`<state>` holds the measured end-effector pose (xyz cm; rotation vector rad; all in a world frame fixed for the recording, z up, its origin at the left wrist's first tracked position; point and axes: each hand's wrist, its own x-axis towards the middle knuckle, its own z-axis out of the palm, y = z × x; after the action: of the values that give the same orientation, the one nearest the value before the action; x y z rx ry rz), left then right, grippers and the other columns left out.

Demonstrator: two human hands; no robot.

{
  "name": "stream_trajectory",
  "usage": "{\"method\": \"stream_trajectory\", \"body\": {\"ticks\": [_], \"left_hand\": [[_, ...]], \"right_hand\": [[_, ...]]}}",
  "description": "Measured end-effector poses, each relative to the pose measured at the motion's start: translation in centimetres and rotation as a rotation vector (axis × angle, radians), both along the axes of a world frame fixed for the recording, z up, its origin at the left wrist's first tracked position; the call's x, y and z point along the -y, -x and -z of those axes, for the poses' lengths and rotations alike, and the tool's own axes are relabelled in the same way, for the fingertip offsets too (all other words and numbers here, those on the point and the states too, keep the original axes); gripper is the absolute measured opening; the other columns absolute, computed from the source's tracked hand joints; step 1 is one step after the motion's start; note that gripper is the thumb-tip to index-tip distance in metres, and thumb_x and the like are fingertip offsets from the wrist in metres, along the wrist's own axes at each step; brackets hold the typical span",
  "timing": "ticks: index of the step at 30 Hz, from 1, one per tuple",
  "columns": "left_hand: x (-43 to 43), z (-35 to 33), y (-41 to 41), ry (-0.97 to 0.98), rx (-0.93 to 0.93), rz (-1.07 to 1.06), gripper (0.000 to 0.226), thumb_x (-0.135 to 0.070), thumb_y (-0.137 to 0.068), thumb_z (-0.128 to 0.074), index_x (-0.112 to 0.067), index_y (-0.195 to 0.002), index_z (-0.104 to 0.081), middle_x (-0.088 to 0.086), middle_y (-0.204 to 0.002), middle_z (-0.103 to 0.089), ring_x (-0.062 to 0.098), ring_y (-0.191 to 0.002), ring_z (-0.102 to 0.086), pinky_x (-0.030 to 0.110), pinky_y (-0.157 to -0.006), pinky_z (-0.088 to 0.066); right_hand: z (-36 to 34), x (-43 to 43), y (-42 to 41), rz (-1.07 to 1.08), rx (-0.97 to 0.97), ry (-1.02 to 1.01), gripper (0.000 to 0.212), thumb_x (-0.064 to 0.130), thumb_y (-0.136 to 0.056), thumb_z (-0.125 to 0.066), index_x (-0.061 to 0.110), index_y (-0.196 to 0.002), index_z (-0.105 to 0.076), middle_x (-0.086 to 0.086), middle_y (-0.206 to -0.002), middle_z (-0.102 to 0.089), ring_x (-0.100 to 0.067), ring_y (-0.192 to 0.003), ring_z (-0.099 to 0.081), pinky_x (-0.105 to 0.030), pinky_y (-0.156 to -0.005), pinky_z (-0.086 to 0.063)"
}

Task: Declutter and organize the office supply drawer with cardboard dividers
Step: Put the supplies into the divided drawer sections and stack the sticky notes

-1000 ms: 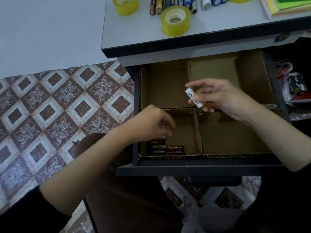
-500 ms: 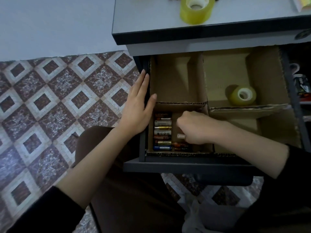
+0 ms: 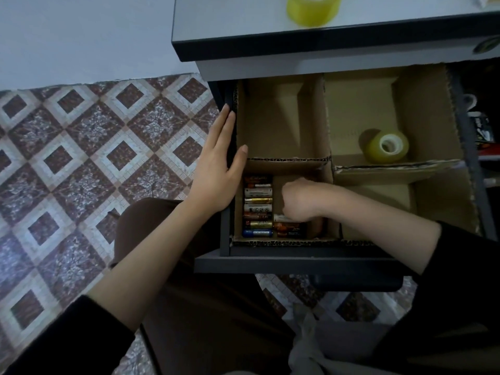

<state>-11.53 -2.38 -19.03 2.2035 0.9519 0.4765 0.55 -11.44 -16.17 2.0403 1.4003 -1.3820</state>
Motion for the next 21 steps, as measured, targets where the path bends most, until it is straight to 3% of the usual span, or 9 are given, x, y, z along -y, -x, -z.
{"method": "stream_trajectory", "body": {"ticks": [2, 5, 10, 13, 15, 18, 21], "left_hand": [[0.0, 0.0, 0.0, 0.007, 0.009, 0.001, 0.055, -0.019, -0.098, -0.042, -0.013, -0.148, -0.019, -0.004, -0.156, -0.012, -0.005, -0.135, -0.007, -0.005, -0.101, -0.005], [0.0, -0.1, 0.0, 0.015, 0.020, -0.002, 0.054, -0.018, -0.098, -0.043, -0.012, -0.147, -0.020, -0.004, -0.156, -0.013, -0.008, -0.133, -0.008, -0.005, -0.100, -0.007], [0.0, -0.1, -0.1, 0.005, 0.009, -0.012, 0.055, -0.019, -0.098, -0.044, -0.014, -0.147, -0.021, -0.004, -0.156, -0.014, -0.006, -0.134, -0.010, -0.005, -0.101, -0.008], [0.0, -0.1, -0.1, 0.003, 0.007, -0.015, 0.055, -0.019, -0.098, -0.044, -0.014, -0.147, -0.022, -0.004, -0.156, -0.015, -0.005, -0.135, -0.011, -0.005, -0.101, -0.008], [-0.1, 0.0, -0.1, -0.001, 0.010, -0.016, 0.055, -0.019, -0.097, -0.044, -0.014, -0.147, -0.022, -0.004, -0.156, -0.016, -0.005, -0.135, -0.011, -0.004, -0.102, -0.008], [-0.1, 0.0, 0.0, -0.009, 0.011, -0.016, 0.055, -0.021, -0.097, -0.044, -0.013, -0.147, -0.023, -0.003, -0.155, -0.016, -0.004, -0.135, -0.011, -0.004, -0.102, -0.008], [0.0, 0.0, 0.0, -0.015, 0.005, -0.013, 0.055, -0.020, -0.097, -0.044, -0.012, -0.147, -0.023, -0.003, -0.155, -0.016, -0.005, -0.135, -0.011, -0.005, -0.101, -0.007]], "right_hand": [[0.1, 0.2, 0.2, 0.062, -0.037, 0.002, 0.011, 0.013, -0.098, -0.043, 0.009, -0.094, -0.053, -0.001, -0.070, -0.044, -0.010, -0.059, -0.045, -0.017, -0.044, -0.035], [0.0, 0.6, 0.3, 0.167, -0.063, -0.001, 0.021, 0.017, -0.098, -0.044, 0.001, -0.108, -0.055, -0.003, -0.073, -0.045, -0.015, -0.065, -0.052, -0.018, -0.047, -0.042], [0.2, 0.9, 0.3, 0.228, -0.064, -0.017, 0.012, 0.015, -0.097, -0.044, 0.006, -0.094, -0.051, -0.003, -0.073, -0.045, -0.013, -0.058, -0.048, -0.019, -0.044, -0.039], [0.3, 1.1, 0.3, 0.223, -0.059, -0.025, 0.025, 0.015, -0.097, -0.044, 0.007, -0.073, -0.045, -0.001, -0.070, -0.044, -0.010, -0.055, -0.043, -0.018, -0.041, -0.031], [0.2, 1.2, 0.3, 0.212, -0.067, -0.020, 0.026, 0.015, -0.097, -0.045, 0.009, -0.072, -0.045, -0.001, -0.070, -0.044, -0.010, -0.055, -0.042, -0.018, -0.041, -0.030], [-0.1, 1.2, 0.5, 0.176, -0.046, -0.034, 0.019, 0.018, -0.096, -0.049, 0.002, -0.104, -0.057, -0.002, -0.075, -0.044, -0.011, -0.060, -0.044, -0.018, -0.048, -0.037], [-0.2, 1.2, 0.5, 0.137, -0.014, -0.078, 0.025, 0.015, -0.094, -0.051, 0.002, -0.115, -0.056, -0.004, -0.088, -0.047, -0.012, -0.063, -0.042, -0.022, -0.059, -0.042]]}}
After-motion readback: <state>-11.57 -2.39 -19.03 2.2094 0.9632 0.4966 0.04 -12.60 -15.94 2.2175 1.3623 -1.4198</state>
